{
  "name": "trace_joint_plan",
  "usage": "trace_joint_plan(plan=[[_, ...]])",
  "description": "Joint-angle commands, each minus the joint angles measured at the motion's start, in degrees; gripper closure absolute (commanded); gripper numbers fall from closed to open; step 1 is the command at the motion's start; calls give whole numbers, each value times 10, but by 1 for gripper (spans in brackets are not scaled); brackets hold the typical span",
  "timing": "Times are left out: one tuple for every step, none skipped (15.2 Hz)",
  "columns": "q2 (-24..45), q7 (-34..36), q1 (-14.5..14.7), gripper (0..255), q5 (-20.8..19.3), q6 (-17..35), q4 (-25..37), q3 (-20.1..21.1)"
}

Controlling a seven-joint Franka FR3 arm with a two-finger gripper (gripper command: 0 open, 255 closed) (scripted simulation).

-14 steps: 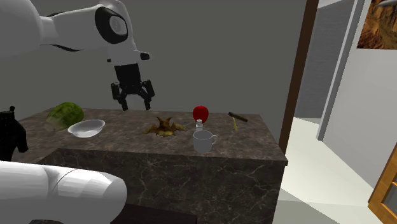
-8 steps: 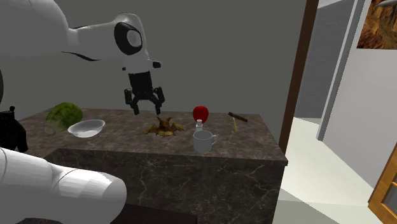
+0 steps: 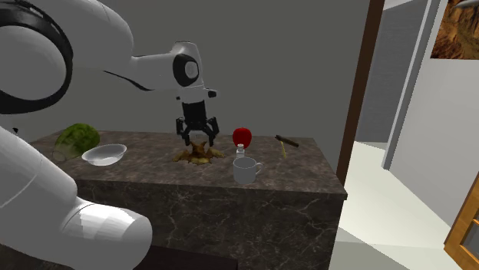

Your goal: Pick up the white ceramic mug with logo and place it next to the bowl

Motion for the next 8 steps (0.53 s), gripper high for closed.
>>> trace_joint_plan(plan=[[41,-10,-4,0,0,29,13,-12],[62,-15,-5,0,1,42,21,-17],[83,-19,-7,0,3,54,29,-22],[104,-24,-8,0,6,66,39,-27],[125,-29,-9,0,8,78,49,-32],[147,-34,-11,0,12,88,60,-36],[168,-39,-12,0,16,98,71,-40],[190,-45,-14,0,20,108,83,-44]])
